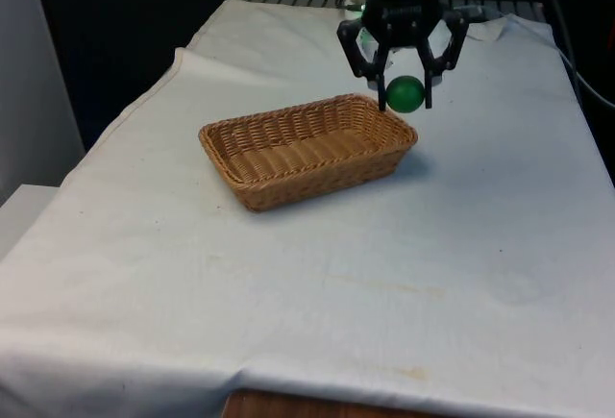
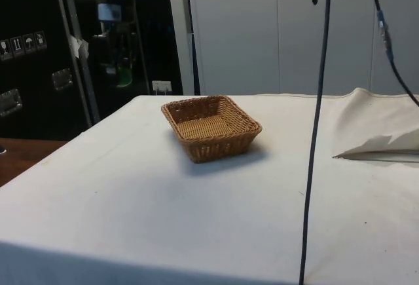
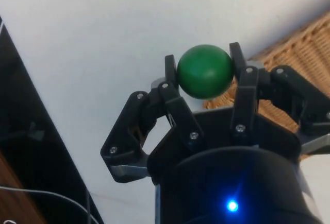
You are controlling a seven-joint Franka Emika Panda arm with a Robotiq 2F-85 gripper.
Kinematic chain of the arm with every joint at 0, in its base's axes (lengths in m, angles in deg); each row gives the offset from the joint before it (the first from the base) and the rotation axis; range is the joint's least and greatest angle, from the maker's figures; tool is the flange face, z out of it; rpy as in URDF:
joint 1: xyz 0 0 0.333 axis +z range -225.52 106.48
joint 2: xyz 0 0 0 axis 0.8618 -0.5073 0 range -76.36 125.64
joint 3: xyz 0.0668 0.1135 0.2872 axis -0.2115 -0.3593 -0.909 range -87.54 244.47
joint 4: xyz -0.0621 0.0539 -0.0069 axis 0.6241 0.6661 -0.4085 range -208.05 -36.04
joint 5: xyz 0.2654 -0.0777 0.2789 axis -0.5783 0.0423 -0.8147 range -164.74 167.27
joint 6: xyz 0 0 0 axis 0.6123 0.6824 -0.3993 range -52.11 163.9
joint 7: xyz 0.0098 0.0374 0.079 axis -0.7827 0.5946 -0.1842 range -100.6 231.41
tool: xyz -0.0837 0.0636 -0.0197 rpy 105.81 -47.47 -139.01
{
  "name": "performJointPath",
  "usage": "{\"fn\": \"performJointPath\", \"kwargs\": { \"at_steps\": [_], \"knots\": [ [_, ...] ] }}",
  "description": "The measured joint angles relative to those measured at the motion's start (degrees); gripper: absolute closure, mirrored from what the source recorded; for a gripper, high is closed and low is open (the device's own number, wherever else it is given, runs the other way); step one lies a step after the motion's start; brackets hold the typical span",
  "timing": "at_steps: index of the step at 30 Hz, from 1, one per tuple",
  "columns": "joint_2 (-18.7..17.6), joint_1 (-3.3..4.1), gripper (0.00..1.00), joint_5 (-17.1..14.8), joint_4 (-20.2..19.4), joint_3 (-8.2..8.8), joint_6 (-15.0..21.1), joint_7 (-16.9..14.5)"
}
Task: Pick up the ball and place it into the basket.
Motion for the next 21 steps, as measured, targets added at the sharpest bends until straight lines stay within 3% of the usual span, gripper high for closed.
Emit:
{"fn": "performJointPath", "kwargs": {
  "at_steps": [21],
  "knots": [
    [7.2,0.06,0.97,8.8,-9.3,0.57,1.1,1.3]
  ]
}}
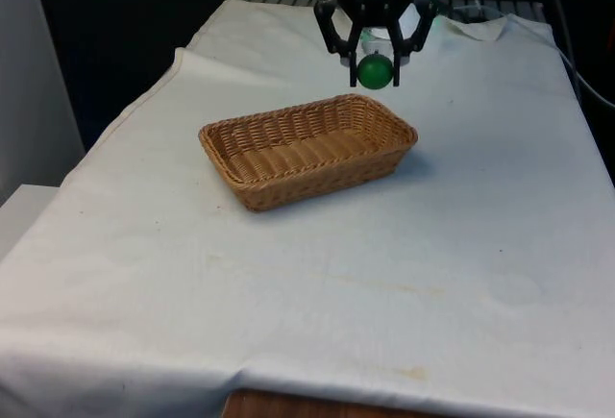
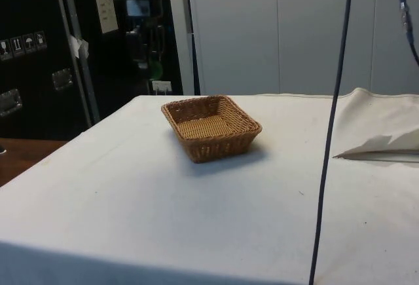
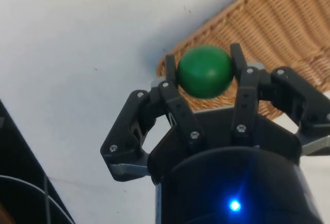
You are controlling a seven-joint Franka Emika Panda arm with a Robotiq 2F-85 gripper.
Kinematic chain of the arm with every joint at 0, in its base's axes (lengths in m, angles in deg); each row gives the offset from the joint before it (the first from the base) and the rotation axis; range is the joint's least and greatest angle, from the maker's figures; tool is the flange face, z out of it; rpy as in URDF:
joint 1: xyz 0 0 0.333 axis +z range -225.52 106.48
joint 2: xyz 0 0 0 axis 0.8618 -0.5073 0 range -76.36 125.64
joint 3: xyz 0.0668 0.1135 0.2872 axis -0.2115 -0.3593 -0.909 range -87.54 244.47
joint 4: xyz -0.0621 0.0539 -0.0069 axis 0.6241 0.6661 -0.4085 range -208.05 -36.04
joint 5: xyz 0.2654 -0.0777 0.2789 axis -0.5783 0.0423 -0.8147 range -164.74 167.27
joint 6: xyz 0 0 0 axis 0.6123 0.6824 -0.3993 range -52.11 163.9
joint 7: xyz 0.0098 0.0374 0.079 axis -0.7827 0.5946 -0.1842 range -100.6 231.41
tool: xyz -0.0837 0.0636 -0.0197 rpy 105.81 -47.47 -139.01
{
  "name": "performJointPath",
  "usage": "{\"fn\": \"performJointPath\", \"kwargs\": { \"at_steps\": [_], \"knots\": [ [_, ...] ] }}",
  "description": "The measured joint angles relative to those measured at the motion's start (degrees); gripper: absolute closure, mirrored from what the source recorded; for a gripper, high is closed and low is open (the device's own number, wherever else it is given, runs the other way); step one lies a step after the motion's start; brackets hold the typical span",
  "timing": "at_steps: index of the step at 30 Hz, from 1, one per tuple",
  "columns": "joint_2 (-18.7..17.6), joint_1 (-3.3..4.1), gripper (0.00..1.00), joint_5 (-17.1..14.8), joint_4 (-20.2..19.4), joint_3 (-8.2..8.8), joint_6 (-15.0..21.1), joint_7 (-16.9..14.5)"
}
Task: Pick up the ball and place it into the basket.
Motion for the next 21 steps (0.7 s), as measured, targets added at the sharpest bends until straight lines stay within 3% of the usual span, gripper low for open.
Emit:
{"fn": "performJointPath", "kwargs": {
  "at_steps": [10,21],
  "knots": [
    [4.2,0.00,0.97,1.5,-6.4,1.09,1.8,-0.9],
    [4.5,-0.17,0.97,1.3,-12.7,1.55,7.0,-1.5]
  ]
}}
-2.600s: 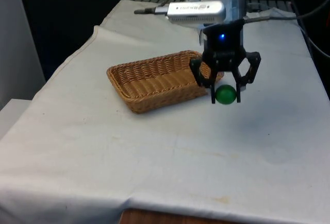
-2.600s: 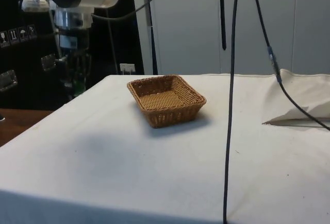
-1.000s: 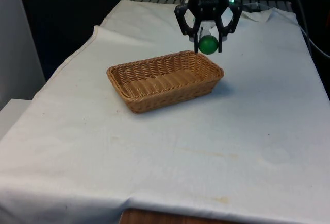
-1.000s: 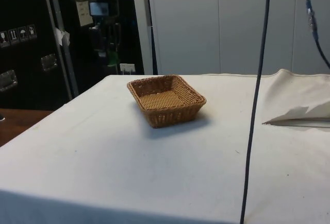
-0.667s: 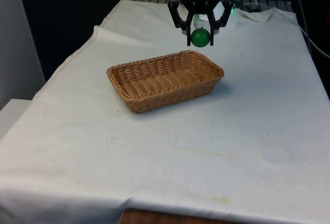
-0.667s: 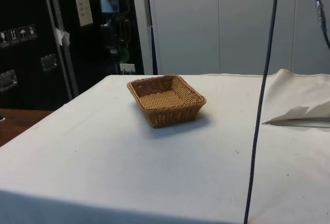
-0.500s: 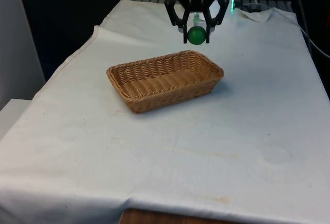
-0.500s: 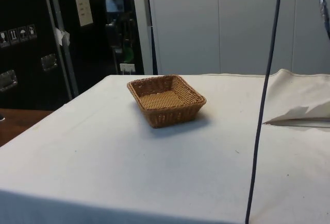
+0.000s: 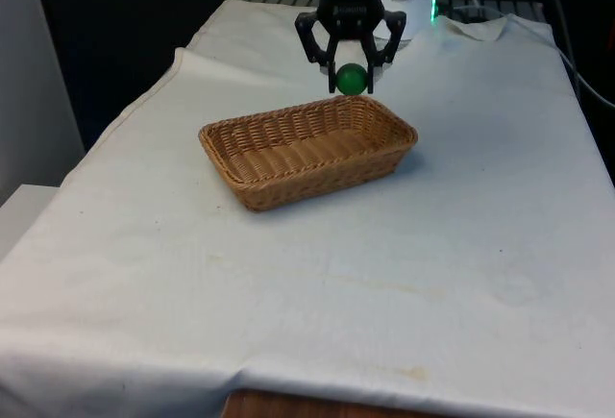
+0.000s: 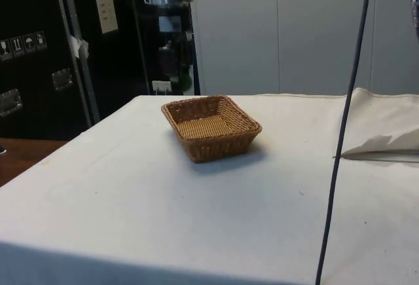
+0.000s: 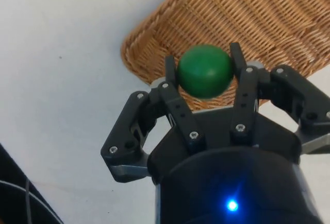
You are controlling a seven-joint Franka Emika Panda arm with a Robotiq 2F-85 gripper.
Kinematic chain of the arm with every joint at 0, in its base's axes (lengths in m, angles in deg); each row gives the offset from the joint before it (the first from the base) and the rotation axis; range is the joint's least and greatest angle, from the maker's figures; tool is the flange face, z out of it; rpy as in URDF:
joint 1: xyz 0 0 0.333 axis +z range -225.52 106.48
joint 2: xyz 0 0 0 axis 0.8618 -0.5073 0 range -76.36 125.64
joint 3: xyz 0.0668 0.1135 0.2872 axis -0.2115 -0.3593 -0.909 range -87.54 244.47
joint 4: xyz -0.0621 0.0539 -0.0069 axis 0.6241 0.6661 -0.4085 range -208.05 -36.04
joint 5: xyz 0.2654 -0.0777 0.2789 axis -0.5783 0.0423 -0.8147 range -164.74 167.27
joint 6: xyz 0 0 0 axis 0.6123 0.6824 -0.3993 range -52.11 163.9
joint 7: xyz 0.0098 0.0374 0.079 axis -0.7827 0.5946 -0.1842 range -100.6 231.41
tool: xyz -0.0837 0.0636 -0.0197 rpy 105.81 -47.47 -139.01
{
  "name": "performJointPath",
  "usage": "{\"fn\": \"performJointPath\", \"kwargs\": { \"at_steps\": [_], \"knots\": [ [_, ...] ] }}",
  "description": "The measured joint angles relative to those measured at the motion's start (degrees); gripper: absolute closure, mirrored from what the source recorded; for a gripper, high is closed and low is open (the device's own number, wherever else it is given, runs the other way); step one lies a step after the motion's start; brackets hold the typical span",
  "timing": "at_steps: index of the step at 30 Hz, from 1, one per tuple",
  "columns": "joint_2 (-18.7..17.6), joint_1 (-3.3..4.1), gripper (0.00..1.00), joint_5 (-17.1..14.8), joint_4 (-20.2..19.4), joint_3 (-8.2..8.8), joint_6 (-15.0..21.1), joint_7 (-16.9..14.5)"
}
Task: Pick up the ball and place it into the basket.
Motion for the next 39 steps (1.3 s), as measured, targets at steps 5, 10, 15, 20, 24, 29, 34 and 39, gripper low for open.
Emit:
{"fn": "performJointPath", "kwargs": {
  "at_steps": [5,10,15,20,24,29,34,39],
  "knots": [
    [-0.1,-0.17,0.97,-0.2,-1.7,0.06,1.5,-0.3],
    [-0.7,-0.63,0.97,-1.5,-4.8,0.11,4.4,-1.7],
    [-1.4,-0.86,0.97,-2.6,-6.4,0.29,6.0,-2.6],
    [-2.9,-0.97,0.97,-5.4,-8.1,0.34,8.0,-4.3],
    [-4.1,-1.03,0.97,-7.8,-8.5,0.40,8.7,-5.8],
    [-5.9,-1.09,0.97,-11.3,-8.4,0.46,9.4,-7.3],
    [-8.3,-1.03,0.97,-14.8,-8.0,0.06,9.9,-8.5],
    [-10.4,-1.03,0.66,-18.2,-7.0,-0.06,9.9,-10.1]
  ]
}}
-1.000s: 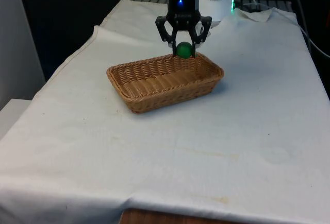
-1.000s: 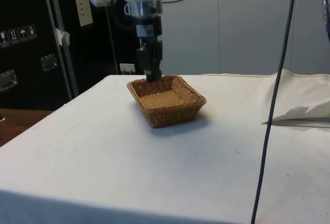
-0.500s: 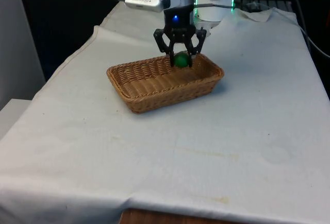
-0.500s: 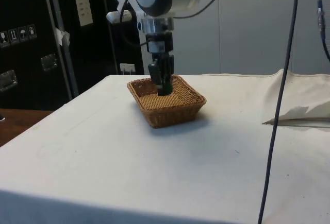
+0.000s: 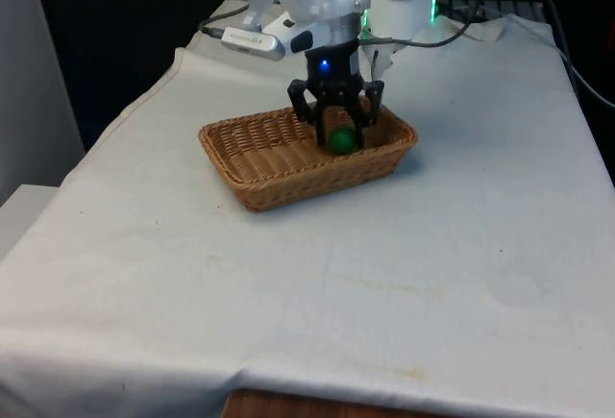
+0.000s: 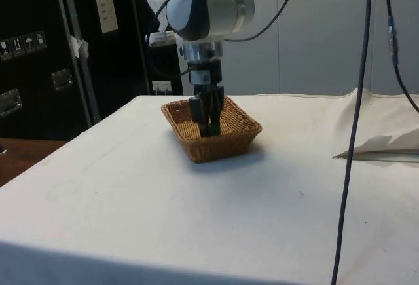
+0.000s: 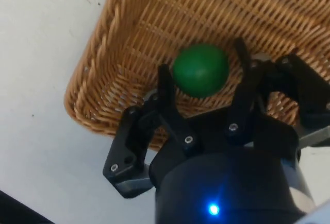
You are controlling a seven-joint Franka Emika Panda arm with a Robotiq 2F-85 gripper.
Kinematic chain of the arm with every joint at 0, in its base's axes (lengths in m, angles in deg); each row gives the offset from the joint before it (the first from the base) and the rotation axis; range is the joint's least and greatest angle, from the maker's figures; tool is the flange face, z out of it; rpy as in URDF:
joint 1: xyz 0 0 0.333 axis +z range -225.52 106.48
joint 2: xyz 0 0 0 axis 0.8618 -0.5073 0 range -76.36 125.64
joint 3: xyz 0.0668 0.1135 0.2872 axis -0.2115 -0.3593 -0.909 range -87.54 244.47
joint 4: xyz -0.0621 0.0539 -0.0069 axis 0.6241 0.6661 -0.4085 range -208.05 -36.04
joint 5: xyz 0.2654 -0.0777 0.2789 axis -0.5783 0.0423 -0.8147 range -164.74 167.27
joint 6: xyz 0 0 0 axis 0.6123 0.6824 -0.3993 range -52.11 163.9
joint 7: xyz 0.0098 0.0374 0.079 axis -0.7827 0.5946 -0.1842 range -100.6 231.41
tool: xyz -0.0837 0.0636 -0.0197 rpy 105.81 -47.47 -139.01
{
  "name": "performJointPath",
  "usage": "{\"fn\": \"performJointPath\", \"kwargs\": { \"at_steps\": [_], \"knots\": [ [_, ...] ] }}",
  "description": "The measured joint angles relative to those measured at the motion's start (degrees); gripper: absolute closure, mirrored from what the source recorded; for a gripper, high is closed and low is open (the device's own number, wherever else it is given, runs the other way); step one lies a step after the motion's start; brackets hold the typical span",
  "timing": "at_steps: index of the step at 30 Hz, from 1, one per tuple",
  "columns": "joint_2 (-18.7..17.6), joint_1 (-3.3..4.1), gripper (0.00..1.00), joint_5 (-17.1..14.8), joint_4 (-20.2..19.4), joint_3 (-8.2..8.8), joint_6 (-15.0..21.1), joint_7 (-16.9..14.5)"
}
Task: Pick up the ball and place it into the basket.
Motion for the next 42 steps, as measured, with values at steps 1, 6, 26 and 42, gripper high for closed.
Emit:
{"fn": "performJointPath", "kwargs": {
  "at_steps": [1,6,26,42],
  "knots": [
    [0.0,0.00,0.58,0.0,0.0,0.00,0.0,0.0],
    [-0.7,0.00,0.14,-1.5,0.3,-0.06,0.0,-0.8],
    [4.9,0.69,0.00,1.0,-1.3,-0.06,-0.6,2.3],
    [12.4,1.32,0.00,8.3,-2.2,-3.38,-0.7,12.1]
  ]
}}
